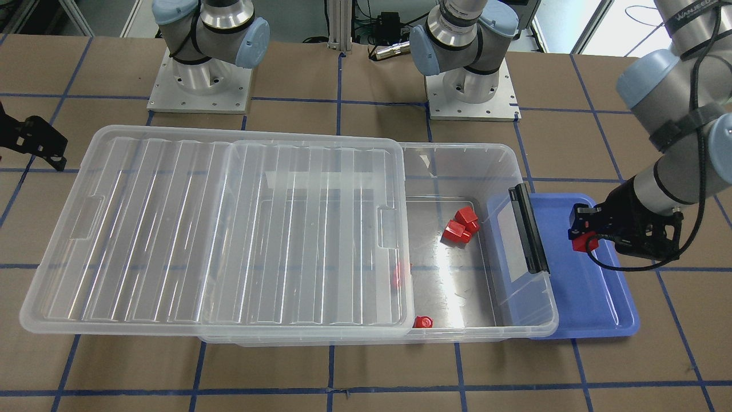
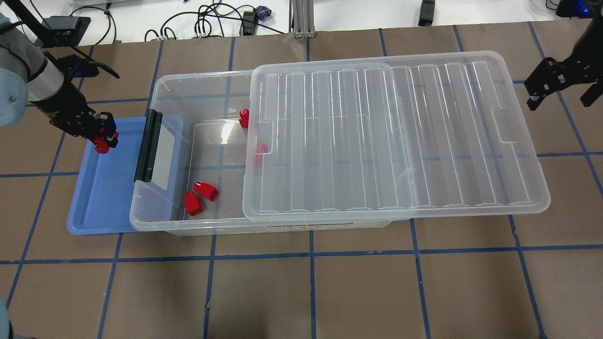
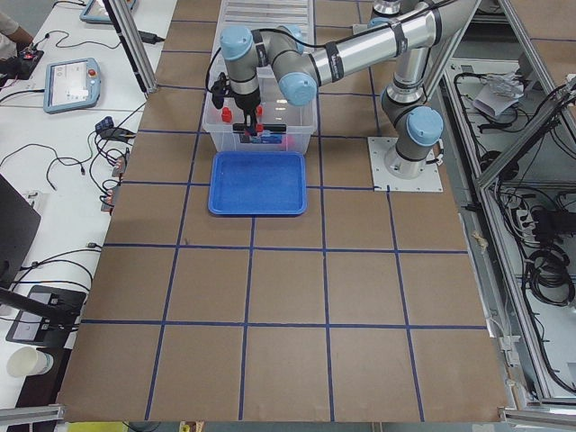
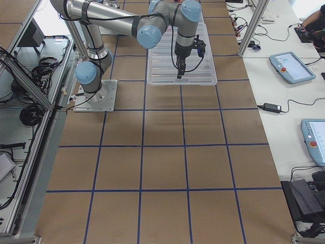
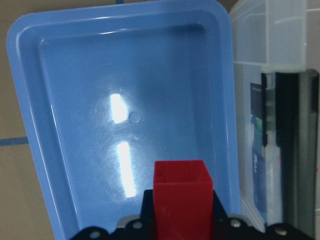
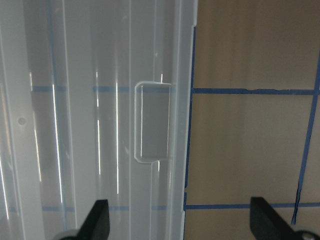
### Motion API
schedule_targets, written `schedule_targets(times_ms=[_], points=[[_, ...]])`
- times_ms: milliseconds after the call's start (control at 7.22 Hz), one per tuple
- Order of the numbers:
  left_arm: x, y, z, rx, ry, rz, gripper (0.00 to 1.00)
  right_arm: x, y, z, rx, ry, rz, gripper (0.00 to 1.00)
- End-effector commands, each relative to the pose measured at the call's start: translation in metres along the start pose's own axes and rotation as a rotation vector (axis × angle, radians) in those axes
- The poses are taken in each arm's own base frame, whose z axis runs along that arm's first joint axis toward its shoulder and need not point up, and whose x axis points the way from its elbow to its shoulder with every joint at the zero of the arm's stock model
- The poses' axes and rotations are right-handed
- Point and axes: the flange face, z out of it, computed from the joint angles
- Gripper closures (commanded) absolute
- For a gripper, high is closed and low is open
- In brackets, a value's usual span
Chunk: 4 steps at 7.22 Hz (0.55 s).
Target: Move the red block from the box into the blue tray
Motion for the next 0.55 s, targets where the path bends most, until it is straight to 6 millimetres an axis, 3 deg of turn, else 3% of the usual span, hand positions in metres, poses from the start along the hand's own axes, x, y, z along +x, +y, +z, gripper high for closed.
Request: schedule_targets(times_ms=[0,138,277,415], points=[[-0.017,-0.008,0.055,0.017,-0.059,0.031,0.99,0.052,-0.014,0.017,0.038,0.021,0.040,0.00],[-0.023,-0.007,0.072,-0.009,-0.043,0.037,0.96,0.074,-0.025,0.044,0.009,-0.001,0.062,0.00],[-0.027,-0.007,0.085,-0.019,-0.035,0.034,0.72,0.081,-0.040,0.065,0.006,-0.005,0.062,0.00],[-0.025,-0.002,0.101,-0.041,-0.017,0.032,0.38,0.082,-0.046,0.075,0.004,-0.016,0.058,0.00]])
